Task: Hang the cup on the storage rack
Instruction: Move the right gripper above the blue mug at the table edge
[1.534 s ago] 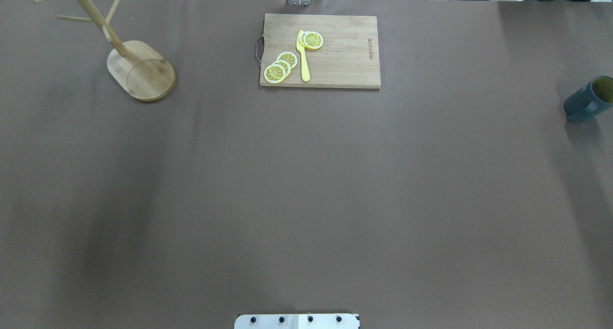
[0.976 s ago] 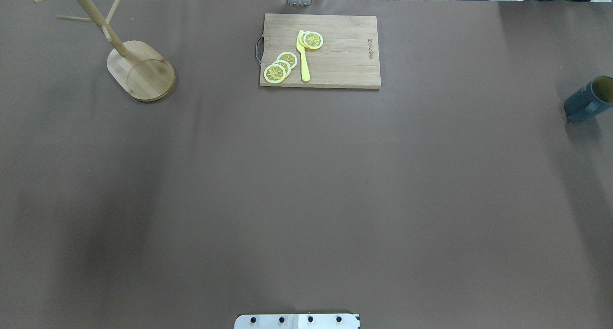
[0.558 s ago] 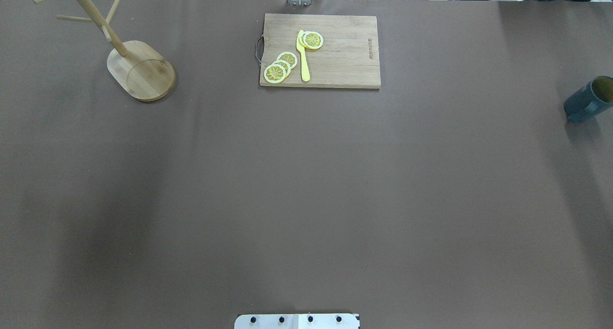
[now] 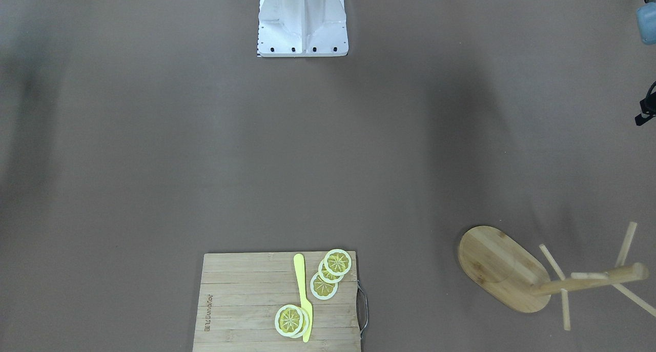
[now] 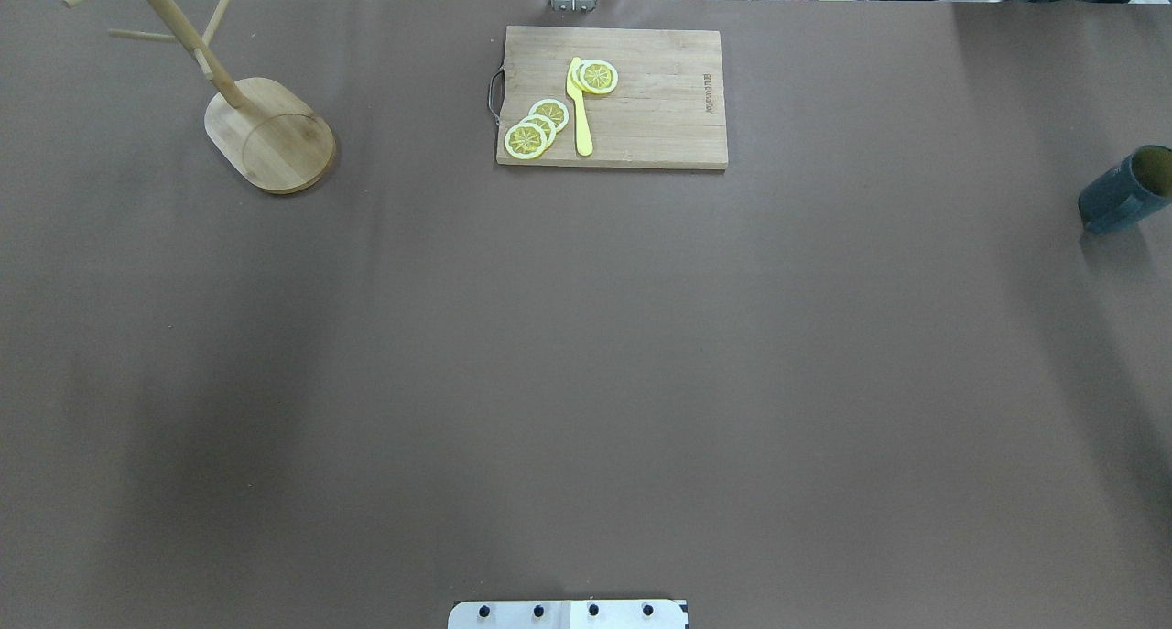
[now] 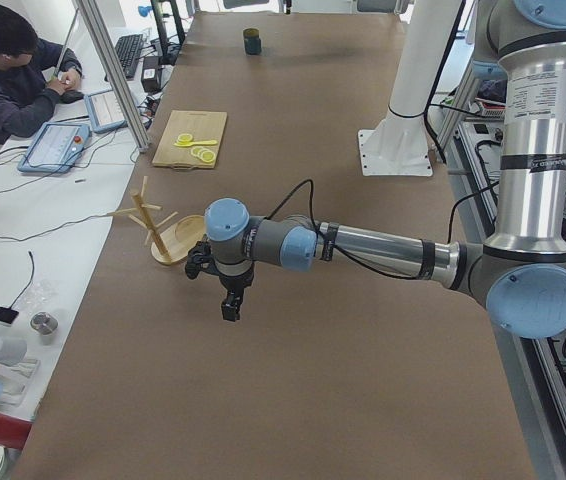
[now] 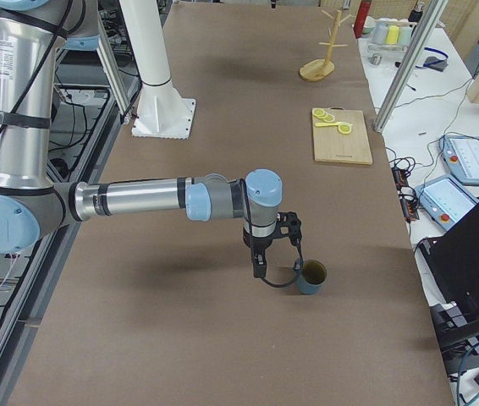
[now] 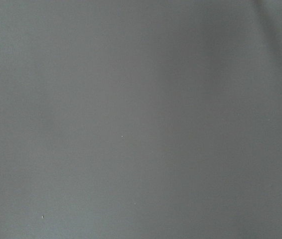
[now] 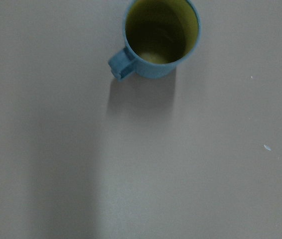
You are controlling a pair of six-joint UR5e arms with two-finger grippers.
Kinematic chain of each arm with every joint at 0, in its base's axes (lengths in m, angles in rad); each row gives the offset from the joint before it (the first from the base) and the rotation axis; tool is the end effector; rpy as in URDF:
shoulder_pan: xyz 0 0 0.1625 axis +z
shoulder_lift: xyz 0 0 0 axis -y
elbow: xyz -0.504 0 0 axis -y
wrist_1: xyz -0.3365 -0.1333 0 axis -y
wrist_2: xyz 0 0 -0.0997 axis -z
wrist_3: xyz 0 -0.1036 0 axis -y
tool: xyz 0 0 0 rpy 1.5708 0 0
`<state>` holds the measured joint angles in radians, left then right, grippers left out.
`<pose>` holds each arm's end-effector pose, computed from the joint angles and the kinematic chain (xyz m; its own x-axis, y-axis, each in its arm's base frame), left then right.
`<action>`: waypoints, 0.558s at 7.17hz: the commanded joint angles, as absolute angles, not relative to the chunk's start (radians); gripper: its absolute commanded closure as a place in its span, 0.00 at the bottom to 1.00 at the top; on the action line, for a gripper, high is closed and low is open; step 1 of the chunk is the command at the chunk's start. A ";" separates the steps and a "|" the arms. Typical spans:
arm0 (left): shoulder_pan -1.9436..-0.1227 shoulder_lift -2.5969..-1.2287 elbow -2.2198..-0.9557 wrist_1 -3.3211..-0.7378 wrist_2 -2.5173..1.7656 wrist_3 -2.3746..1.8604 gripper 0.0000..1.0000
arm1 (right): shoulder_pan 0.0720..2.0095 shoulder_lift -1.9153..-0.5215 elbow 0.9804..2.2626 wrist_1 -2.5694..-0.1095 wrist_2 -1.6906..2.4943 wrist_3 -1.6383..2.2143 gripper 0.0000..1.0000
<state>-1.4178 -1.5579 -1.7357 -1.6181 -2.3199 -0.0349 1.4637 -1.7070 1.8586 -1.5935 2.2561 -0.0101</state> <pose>0.0049 -0.4433 0.6701 0.7080 0.2109 -0.6740 -0.1248 0.9767 0.1746 0.0274 -0.3785 0.6777 0.7600 -0.1736 0.6263 0.1137 0.9843 0.1349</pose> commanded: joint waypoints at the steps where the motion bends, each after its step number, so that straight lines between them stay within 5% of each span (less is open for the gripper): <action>1: -1.420 -1.571 -1.773 -1.658 -2.319 -0.037 0.01 | 1.463 -1.649 1.923 -1.594 2.255 -0.005 0.00; 4: -1.425 -1.588 -1.764 -1.875 -2.307 -0.032 0.01 | 1.463 -1.612 1.924 -1.569 2.255 -0.006 0.00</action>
<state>-1.4231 -1.5784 -1.7685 -1.7665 -2.3123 -0.0362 1.4634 -1.6183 1.9213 -1.5876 2.2567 -0.0053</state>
